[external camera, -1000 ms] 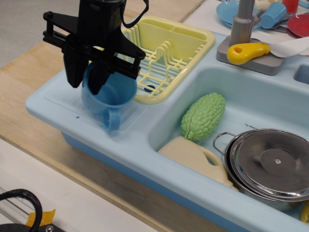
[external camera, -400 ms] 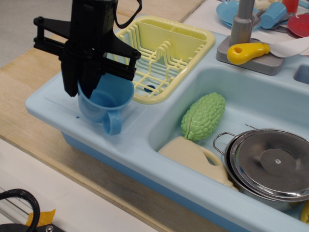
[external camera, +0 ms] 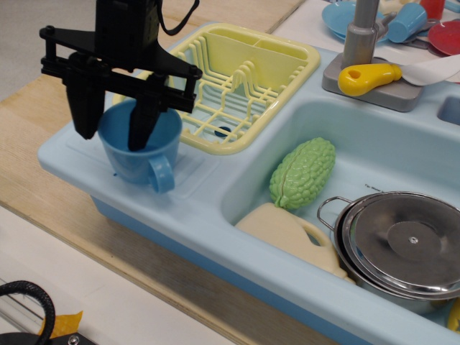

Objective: Flip cup upright

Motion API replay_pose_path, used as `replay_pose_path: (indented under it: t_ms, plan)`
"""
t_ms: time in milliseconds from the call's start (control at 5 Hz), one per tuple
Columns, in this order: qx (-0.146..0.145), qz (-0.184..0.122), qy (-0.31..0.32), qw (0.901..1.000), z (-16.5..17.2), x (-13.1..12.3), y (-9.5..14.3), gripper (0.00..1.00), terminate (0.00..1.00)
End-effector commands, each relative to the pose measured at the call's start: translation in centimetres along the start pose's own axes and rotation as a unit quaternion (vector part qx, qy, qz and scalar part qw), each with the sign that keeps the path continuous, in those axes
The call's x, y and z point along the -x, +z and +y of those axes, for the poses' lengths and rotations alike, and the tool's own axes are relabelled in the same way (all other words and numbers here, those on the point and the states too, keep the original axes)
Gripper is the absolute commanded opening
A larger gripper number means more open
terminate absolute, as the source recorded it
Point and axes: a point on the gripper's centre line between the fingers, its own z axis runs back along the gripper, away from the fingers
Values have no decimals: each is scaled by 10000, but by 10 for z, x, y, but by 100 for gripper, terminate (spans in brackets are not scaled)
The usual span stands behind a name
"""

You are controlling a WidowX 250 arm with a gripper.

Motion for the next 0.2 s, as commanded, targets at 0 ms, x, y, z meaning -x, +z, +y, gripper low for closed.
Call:
replay_pose_path:
  t_ms: [0]
  plan:
    - [48, -137, 66, 9999, 2, -4, 7, 100, 100]
